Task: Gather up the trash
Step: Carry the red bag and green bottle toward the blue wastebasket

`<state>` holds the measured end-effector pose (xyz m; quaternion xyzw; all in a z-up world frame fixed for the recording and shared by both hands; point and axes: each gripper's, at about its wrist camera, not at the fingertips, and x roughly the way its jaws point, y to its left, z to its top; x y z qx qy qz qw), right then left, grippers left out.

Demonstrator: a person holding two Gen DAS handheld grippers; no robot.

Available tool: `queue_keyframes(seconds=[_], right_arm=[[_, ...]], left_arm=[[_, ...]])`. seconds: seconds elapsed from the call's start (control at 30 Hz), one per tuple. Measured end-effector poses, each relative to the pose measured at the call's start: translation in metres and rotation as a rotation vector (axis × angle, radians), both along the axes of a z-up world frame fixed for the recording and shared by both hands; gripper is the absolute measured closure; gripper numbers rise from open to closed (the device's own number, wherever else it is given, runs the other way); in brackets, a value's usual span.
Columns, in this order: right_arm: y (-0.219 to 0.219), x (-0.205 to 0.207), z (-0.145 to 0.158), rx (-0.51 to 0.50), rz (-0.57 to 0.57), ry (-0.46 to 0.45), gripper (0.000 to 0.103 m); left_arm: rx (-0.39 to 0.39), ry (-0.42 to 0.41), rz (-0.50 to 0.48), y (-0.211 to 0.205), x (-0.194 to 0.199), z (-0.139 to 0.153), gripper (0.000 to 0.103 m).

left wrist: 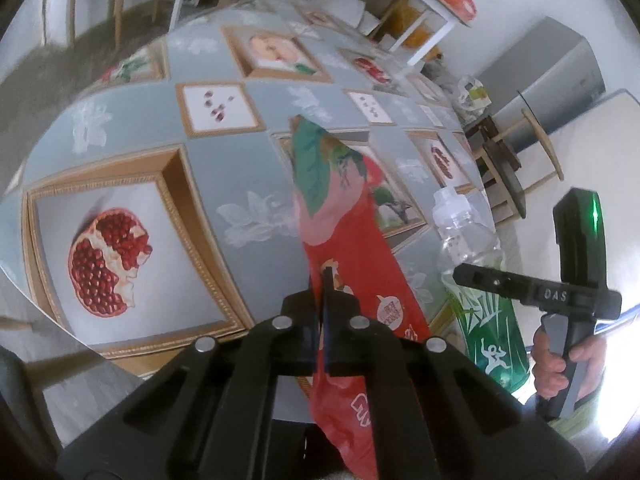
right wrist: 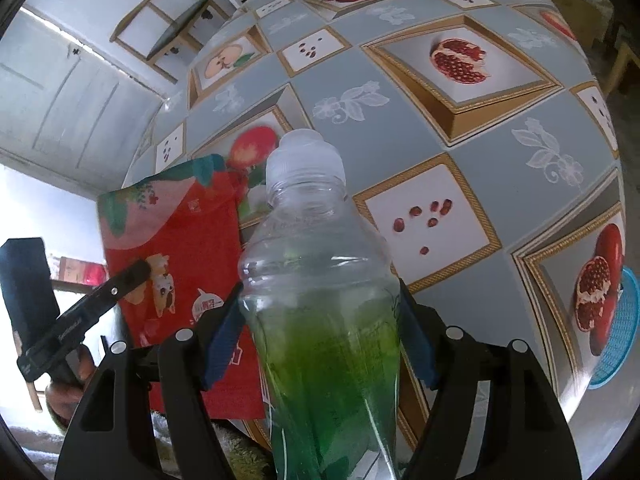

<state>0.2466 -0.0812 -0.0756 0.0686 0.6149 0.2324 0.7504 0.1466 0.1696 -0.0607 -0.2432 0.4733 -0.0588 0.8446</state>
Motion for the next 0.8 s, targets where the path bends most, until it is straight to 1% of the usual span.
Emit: queue_keyframes(seconds=[0.13,0.4,0.8], right_arm=[[-0.008,-0.002,0.006,0.031,-0.031,-0.009,0.034],[-0.022,-0.005,0.019,0.078,-0.083,-0.037,0.034],[-0.036,-0.019,0.04,0.11,-0.116,-0.086,0.034]], left_arm=[[0.036,-0.031,-0.022,-0.008,-0.003,0.009,0.103],[0.061,-0.077,-0.065,-0.026,-0.009,0.021,0.103],[0.087,-0.139,-0.068,-0.034,-0.023,0.039,0.103]])
